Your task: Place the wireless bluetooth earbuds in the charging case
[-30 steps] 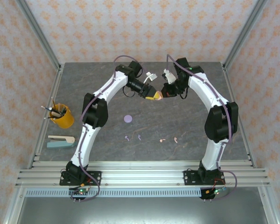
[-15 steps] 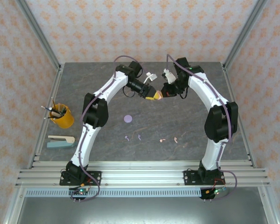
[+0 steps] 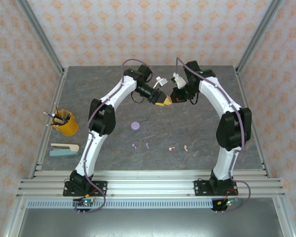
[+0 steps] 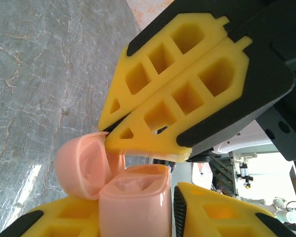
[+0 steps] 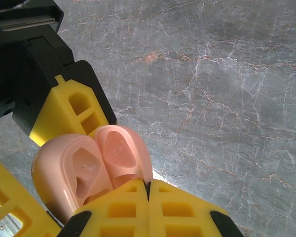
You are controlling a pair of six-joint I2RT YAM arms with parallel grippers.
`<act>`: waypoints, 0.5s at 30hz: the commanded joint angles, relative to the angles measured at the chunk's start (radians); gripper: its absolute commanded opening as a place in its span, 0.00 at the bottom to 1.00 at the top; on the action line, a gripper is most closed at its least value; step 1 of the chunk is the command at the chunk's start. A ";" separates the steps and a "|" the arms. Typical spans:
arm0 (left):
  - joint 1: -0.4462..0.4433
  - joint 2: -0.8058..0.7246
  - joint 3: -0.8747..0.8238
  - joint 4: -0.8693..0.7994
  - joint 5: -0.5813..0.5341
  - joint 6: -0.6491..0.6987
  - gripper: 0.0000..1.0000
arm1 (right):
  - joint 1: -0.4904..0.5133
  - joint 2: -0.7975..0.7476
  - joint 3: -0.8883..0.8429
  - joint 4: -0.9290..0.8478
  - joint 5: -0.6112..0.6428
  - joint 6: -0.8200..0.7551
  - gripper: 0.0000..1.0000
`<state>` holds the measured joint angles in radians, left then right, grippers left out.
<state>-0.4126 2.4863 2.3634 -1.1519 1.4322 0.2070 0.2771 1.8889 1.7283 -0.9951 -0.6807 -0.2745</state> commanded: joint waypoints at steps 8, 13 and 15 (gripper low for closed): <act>-0.003 0.006 0.036 -0.012 0.009 0.006 0.18 | 0.003 -0.019 0.012 0.038 0.039 0.014 0.00; -0.001 -0.009 0.034 -0.011 -0.027 0.008 0.00 | -0.023 -0.068 -0.001 0.076 0.058 0.086 0.33; 0.000 -0.019 0.029 -0.001 -0.042 0.002 0.00 | -0.047 -0.105 -0.007 0.077 0.059 0.115 0.41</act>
<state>-0.4126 2.4920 2.3688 -1.1526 1.4170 0.2085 0.2592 1.8763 1.7271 -0.9531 -0.6472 -0.2127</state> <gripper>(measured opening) 0.234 0.381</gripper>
